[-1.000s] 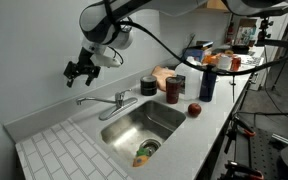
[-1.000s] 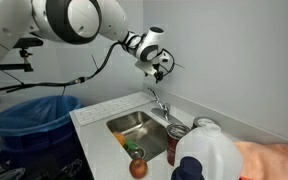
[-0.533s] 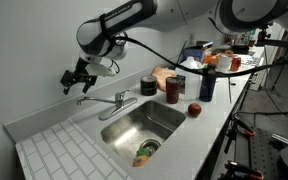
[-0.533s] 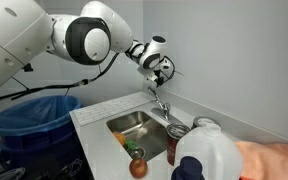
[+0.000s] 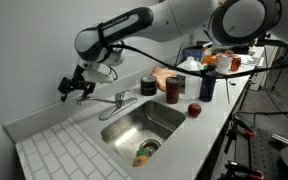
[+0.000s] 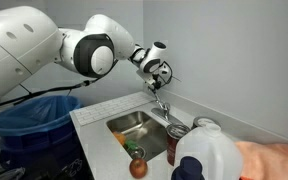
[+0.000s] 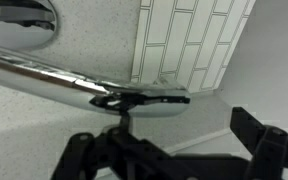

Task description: Move the faucet spout to the right

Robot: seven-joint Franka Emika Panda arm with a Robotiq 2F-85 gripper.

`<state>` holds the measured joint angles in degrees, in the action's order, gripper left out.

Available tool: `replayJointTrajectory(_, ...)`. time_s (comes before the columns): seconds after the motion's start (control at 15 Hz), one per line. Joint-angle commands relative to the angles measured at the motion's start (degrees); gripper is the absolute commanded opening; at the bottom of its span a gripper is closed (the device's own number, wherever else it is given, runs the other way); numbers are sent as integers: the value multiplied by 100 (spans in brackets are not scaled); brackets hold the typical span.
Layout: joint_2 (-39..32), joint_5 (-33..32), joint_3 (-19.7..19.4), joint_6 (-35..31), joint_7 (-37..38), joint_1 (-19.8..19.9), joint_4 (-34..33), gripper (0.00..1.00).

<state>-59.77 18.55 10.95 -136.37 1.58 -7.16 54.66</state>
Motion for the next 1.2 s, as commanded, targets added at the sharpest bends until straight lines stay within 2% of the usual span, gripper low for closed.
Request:
replayJointTrajectory(0.0, -188, 8, 127, 373, 300, 6, -417, 100)
replayJointTrajectory(0.67, 225, 130, 70, 158, 624, 29, 389, 100)
replayJointTrajectory(1.13, 1079, 57, 34, 110, 744, -34, 1850, 100)
